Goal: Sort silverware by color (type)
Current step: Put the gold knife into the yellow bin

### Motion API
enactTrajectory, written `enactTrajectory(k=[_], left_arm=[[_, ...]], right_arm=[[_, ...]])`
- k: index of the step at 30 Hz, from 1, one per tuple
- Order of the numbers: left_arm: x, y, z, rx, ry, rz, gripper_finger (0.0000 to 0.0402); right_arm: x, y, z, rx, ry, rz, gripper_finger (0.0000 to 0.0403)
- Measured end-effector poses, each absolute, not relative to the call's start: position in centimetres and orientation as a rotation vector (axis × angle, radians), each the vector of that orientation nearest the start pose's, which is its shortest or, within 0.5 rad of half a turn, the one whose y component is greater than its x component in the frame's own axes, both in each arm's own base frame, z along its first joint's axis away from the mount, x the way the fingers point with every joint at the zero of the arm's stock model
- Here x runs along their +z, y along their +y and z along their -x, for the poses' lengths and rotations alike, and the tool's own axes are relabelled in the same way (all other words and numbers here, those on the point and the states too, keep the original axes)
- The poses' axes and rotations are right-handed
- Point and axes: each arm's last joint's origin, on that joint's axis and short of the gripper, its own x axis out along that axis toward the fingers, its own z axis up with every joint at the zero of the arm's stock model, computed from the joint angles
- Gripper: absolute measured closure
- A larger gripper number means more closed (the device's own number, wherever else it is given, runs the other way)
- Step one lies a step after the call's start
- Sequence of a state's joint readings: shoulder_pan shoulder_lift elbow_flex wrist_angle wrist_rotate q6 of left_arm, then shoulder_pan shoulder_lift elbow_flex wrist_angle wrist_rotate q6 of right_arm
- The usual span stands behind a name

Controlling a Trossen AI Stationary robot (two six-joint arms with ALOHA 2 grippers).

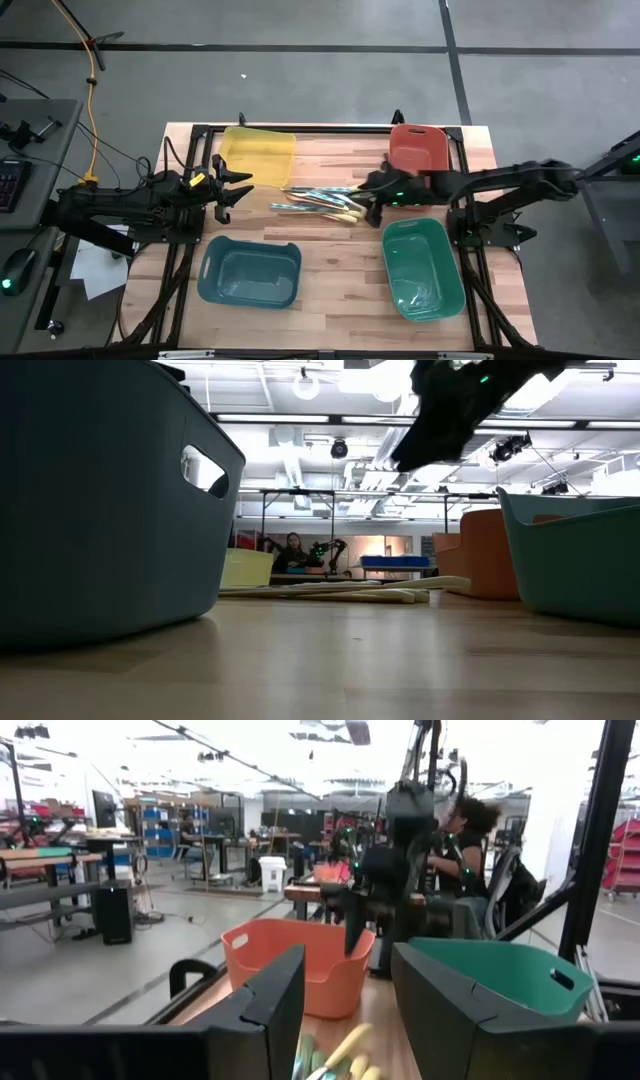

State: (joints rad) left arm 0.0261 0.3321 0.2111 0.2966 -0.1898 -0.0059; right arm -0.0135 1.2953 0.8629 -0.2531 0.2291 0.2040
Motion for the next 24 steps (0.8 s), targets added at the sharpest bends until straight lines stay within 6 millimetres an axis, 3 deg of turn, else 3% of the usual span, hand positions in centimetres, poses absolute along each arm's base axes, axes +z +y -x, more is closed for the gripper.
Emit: enactTrajectory(k=[7, 12, 18, 24], left_arm=[[23.7, 0.8, -11.5, 0.218, -0.183, -0.007, 0.0259], [23.7, 0.8, -11.5, 0.219, -0.18, -0.023, 0.0259], [23.7, 0.8, -11.5, 0.219, -0.177, -0.023, 0.0259], [23.6, 0.8, -11.5, 0.219, -0.17, -0.023, 0.0259]], right_arm=[[22.7, -1.9, -32.1, -0.338, 0.763, -0.111, 0.0208], [20.4, -3.0, -34.5, -0.298, 0.89, -0.098, 0.0208], [16.9, -2.8, -35.8, -0.179, 1.003, -0.038, 0.0208], [15.3, -2.9, -36.5, -0.17, 1.017, -0.001, 0.0208]])
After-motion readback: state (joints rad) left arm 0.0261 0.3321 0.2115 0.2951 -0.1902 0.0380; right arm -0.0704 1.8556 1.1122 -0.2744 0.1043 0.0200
